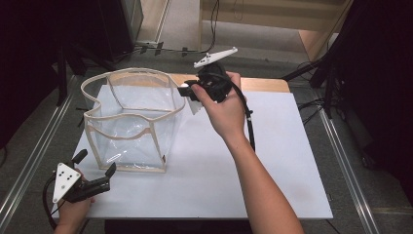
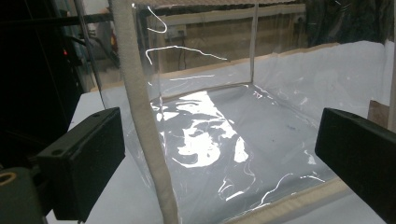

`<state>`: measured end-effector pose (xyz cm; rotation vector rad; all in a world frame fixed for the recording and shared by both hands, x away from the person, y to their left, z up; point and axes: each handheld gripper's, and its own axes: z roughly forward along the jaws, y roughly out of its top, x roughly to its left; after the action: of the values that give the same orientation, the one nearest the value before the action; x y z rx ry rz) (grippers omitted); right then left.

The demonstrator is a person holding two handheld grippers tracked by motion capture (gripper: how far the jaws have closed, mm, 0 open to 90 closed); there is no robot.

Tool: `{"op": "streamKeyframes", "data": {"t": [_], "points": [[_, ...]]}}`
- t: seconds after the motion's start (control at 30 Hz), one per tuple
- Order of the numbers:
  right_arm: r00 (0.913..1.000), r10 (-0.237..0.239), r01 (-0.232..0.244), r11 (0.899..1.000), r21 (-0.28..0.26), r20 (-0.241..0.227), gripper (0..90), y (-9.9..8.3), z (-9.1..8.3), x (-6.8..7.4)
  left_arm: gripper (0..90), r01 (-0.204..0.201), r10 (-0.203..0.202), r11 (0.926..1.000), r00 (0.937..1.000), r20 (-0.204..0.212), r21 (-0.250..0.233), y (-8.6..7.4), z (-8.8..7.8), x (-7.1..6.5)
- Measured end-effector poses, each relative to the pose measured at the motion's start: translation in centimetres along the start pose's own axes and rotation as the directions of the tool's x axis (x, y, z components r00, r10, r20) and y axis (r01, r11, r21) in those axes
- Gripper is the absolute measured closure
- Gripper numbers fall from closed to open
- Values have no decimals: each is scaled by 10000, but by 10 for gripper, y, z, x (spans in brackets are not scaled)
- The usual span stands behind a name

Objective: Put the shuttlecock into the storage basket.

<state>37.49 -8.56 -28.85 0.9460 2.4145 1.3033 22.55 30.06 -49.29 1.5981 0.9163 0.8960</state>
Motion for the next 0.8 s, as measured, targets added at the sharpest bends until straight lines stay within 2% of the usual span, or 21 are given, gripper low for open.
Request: {"op": "streamKeyframes", "data": {"t": [0.8], "points": [[9997,-165,160,9995,-255,-182,631,22,18,5,23,15,-15,10000,10000,17,-14,0,0,0]]}}
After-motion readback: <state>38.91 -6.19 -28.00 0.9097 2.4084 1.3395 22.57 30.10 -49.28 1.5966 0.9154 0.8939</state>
